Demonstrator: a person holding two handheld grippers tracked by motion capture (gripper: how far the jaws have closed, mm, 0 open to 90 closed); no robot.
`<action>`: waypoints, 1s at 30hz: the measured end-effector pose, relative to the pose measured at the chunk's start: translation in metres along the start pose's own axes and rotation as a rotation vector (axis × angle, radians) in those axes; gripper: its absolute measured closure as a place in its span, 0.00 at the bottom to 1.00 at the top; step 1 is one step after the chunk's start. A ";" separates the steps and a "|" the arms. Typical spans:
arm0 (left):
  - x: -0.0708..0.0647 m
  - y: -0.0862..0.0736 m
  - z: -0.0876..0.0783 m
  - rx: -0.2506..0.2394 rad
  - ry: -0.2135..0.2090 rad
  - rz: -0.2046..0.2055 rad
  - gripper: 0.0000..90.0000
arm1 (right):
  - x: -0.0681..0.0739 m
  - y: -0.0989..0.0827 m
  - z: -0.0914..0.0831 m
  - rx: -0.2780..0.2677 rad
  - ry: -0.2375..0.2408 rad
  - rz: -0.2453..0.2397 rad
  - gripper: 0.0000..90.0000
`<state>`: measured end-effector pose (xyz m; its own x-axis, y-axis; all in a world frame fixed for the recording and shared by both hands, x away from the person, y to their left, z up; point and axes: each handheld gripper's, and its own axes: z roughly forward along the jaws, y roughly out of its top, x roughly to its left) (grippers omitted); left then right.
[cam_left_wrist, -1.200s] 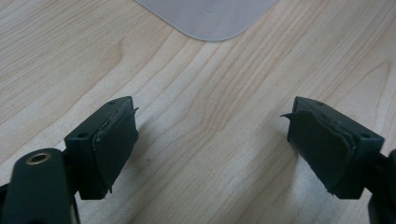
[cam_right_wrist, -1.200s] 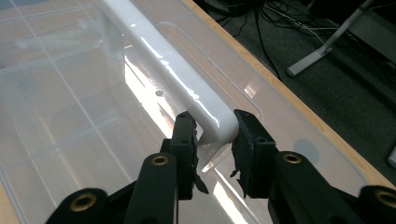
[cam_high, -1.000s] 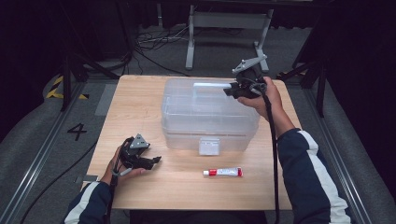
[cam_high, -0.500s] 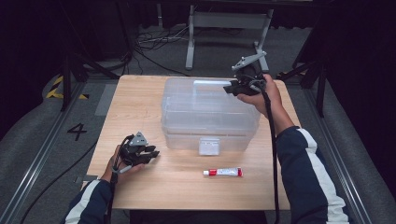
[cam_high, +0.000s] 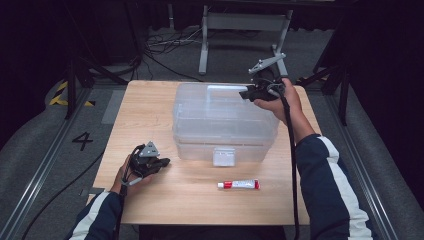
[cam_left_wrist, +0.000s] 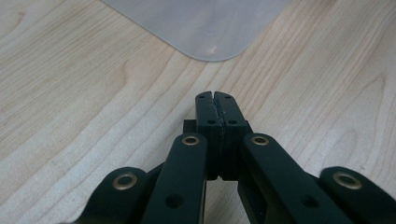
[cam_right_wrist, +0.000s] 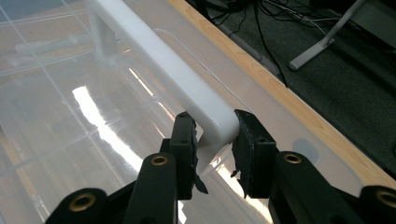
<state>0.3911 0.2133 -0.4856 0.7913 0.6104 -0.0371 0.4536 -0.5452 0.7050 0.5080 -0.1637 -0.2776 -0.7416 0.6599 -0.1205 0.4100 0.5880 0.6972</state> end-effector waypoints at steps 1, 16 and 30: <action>-0.001 0.003 -0.002 -0.016 -0.002 0.001 1.00 | 0.000 0.000 0.000 0.000 0.001 -0.001 0.79; -0.002 0.035 -0.030 -0.182 0.047 0.028 1.00 | -0.002 0.002 0.000 -0.002 0.000 0.007 0.79; -0.008 0.061 -0.038 -0.274 0.073 0.029 1.00 | -0.004 0.004 0.001 0.006 0.006 0.015 0.79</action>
<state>0.3968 0.1972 -0.4156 0.7664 0.6417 0.0297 0.2958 -0.3936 0.8704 0.5133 -0.1640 -0.2746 -0.7388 0.6656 -0.1057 0.4242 0.5811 0.6946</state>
